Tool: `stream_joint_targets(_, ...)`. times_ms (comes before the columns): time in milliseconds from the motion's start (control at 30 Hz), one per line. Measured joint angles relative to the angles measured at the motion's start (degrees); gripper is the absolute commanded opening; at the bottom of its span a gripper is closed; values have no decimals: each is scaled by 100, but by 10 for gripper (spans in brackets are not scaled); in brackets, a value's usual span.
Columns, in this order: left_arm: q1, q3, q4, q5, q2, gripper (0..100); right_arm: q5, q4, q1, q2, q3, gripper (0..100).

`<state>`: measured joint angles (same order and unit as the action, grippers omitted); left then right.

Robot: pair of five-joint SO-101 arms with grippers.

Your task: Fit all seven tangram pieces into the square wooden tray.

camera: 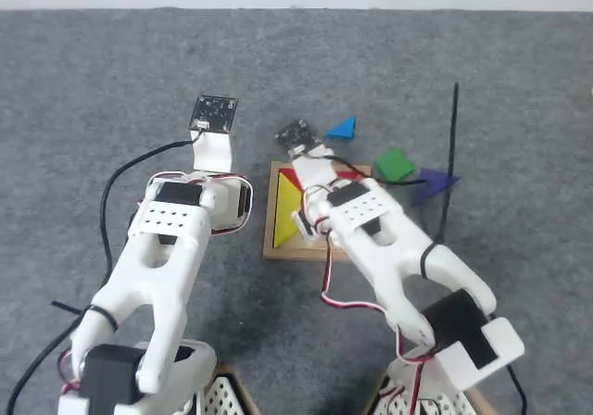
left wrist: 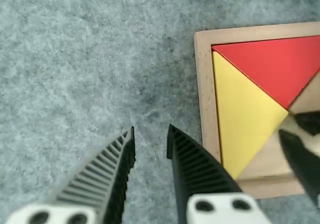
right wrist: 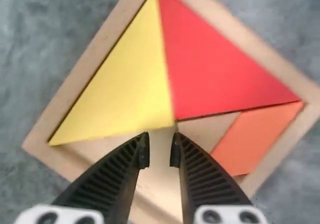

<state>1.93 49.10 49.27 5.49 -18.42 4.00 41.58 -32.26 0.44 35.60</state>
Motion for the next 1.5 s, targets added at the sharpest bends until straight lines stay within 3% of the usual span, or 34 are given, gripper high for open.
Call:
stream_joint_targets(400, 0, 0, 0, 0, 0, 108, 220, 0, 290, 0, -431, 94)
stream_joint_targets(600, 0, 0, 0, 0, 0, 108, 220, 448, 378, -747, -440, 94)
stream_joint_targets(833, 0, 0, 0, 0, 0, 108, 220, 316, 835, -844, 290, 94)
stream_joint_targets(1167, 0, 0, 0, 0, 0, 108, 308, -105, 844, -62, 255, 94)
stream_joint_targets(1500, 0, 0, 0, 0, 0, 108, 325, -97, 844, 774, -756, 94)
